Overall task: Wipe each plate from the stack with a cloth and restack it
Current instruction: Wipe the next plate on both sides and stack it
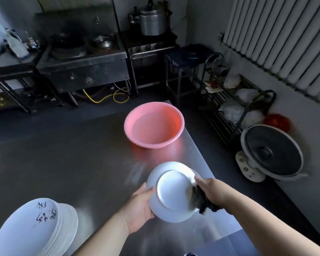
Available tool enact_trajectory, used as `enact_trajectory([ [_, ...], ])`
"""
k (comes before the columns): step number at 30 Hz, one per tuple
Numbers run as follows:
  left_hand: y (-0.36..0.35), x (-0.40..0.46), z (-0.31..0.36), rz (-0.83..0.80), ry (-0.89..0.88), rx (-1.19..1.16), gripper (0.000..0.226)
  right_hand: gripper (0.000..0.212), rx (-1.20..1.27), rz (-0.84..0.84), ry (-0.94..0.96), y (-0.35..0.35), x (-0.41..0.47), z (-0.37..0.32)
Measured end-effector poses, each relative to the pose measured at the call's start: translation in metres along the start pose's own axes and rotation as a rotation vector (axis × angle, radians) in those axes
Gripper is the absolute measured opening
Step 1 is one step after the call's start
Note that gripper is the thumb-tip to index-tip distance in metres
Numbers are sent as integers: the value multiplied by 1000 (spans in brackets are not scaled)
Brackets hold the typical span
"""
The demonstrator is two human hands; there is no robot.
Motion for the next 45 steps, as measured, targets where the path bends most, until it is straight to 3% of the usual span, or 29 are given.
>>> enact_trajectory([
  [2,-13,14,-1,42,21,38,54,65,132,49,36,10,5,10],
  [6,-24,41,0,92,26,-61,91,61,320,79,192,26,17,19],
  [8,-24,49,-3,117,25,-36,74,32,311,99,243,31,25,25],
  [9,-23,52,-5,137,27,55,53,16,283,102,251,34,28,28],
  [10,-21,55,-6,167,33,202,37,14,245,97,253,36,32,31],
  [12,-21,60,-9,209,72,550,29,30,152,69,229,39,43,39],
  [14,-18,64,-12,266,106,743,30,33,77,38,199,38,53,45],
  [25,-8,83,-40,424,163,968,46,29,-313,170,158,25,98,65],
  [31,-2,93,-41,505,230,1350,56,46,-546,346,155,20,106,64],
  [37,-2,96,-45,507,219,1418,61,35,-754,390,107,27,97,53],
  [45,29,52,-20,527,133,1411,71,45,-806,434,215,1,82,-8],
])
Point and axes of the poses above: each hand's wrist, its own x-axis towards the middle knuckle, its own y-axis out of the back of the hand, z = x × y, the point moved 3 cm from there along x, towards the middle knuckle, and after that the axes turned 8 degrees about -z, right-handed, at the moved point
